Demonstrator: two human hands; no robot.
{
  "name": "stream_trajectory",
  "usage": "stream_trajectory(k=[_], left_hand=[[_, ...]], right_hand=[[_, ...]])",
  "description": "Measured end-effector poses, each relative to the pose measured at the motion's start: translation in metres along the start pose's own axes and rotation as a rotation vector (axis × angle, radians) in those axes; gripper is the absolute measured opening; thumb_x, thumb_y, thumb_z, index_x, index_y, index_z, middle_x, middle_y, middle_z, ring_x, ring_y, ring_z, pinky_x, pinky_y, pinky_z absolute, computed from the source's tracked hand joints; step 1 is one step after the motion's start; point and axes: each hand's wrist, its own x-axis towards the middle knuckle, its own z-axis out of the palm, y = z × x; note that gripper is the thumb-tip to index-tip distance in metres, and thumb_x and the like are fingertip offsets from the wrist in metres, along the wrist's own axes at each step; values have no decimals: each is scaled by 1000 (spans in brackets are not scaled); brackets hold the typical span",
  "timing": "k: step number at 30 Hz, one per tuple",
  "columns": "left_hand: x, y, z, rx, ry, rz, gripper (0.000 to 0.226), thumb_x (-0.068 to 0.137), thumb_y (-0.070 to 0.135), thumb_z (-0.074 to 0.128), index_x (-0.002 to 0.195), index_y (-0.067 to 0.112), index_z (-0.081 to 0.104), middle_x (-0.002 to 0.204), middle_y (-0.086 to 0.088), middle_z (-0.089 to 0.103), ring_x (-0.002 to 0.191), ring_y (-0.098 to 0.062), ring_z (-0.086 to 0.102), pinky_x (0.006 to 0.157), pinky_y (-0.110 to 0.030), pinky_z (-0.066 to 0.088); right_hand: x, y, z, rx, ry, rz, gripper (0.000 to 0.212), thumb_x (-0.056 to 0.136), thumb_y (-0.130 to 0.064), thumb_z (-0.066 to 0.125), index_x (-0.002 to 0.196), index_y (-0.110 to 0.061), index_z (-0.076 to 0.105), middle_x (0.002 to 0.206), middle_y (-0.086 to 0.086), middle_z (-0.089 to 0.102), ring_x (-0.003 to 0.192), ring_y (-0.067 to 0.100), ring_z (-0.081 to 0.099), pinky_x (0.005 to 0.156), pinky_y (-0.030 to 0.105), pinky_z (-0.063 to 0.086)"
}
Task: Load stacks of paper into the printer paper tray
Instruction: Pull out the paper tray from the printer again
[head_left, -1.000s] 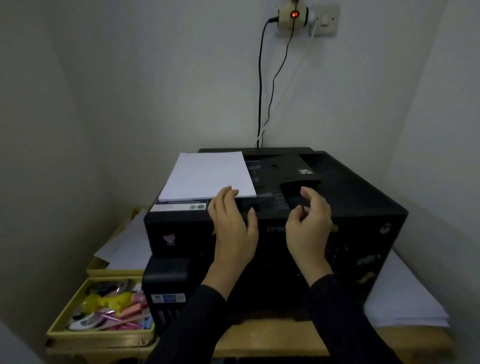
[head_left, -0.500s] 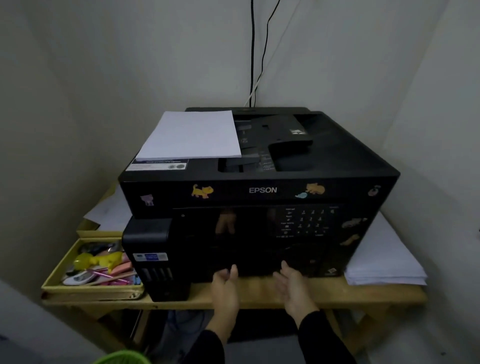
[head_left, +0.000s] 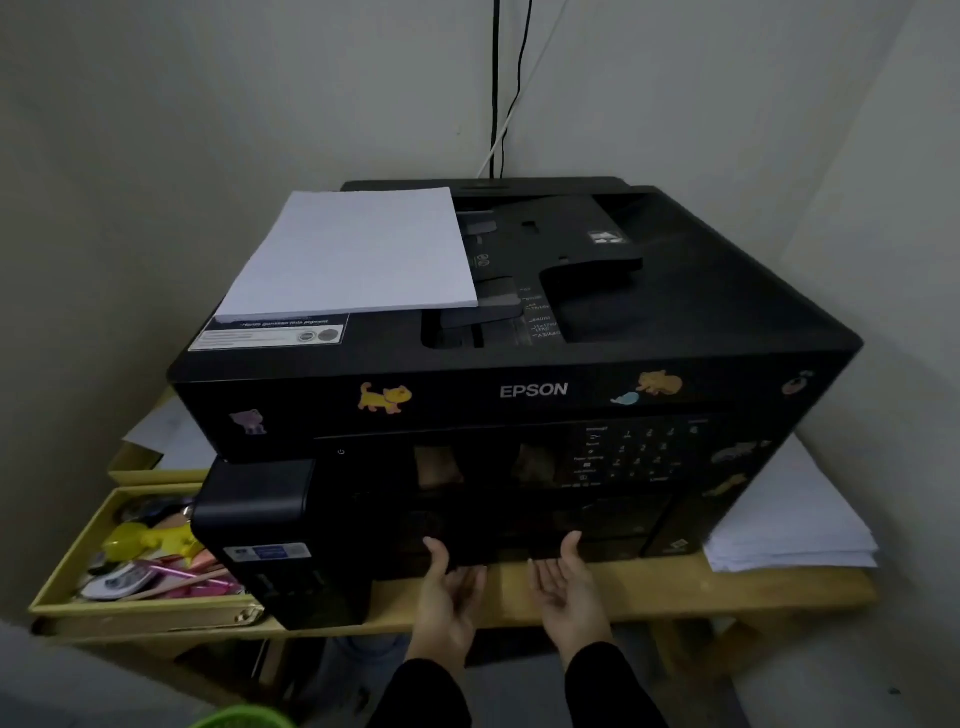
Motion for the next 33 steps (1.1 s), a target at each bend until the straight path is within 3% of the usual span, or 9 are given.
stream_trajectory(k=[4,10,13,17,20,23,25,28,33], left_hand=[[7,-6,-2,-58,-6,10,59,87,53,52,121,5,56,107,-11,62,93,-19,60,94,-29,46],[14,-13,-1,-13,93,35,49,85,54,55,98,7,59,91,-8,59,84,-19,58,91,-32,49],[10,-12,1,75,125,11,51,81,63,52,78,13,58,77,-7,55,72,-19,54,79,-32,50],[1,-20,-7,58,21,-103,71,79,72,46,110,10,65,112,-16,68,104,-35,63,76,-36,53],[-6,-29,-6,103,163,-127,81,72,64,64,121,0,57,121,-22,64,108,-40,63,69,-37,56],[-23,-24,3,571,516,-70,104,56,60,80,126,-2,36,130,-20,44,114,-33,50,95,-43,48],[-34,-26,9,972,731,215,119,57,52,82,143,0,18,146,-19,22,133,-35,27,114,-43,23],[-34,-33,9,1336,662,504,111,73,49,72,149,2,8,157,-19,5,145,-37,4,118,-48,1],[-18,-29,-7,1788,442,605,87,85,66,17,145,3,28,154,-16,24,146,-31,12,120,-46,1]], right_hand=[[6,-2,-3,16,-8,19,53,89,-32,59,130,1,50,107,8,58,90,16,54,83,29,48],[7,-2,-3,-55,20,-20,54,91,-33,58,132,-1,45,110,11,51,110,24,53,97,34,45],[8,4,-4,-144,62,-49,47,86,-43,61,117,-9,53,94,7,57,83,21,56,70,29,47],[6,19,-6,-162,233,-63,80,61,-56,77,122,-9,56,110,10,66,101,32,63,93,43,51],[1,19,-8,-134,383,-58,68,75,-49,72,121,-3,53,109,15,61,106,36,61,95,47,50],[-5,21,-3,-370,574,-99,74,77,-53,67,124,0,45,120,21,53,108,41,57,81,48,53],[-10,22,0,-637,729,-270,89,75,-41,73,140,-5,24,138,25,33,119,45,44,95,53,46],[-17,26,-1,-1121,729,-634,80,83,-29,67,145,-7,20,148,26,15,128,47,28,110,54,28],[-16,26,-22,-1688,626,-708,43,96,-39,37,131,-17,50,150,12,20,134,41,18,115,53,11]])
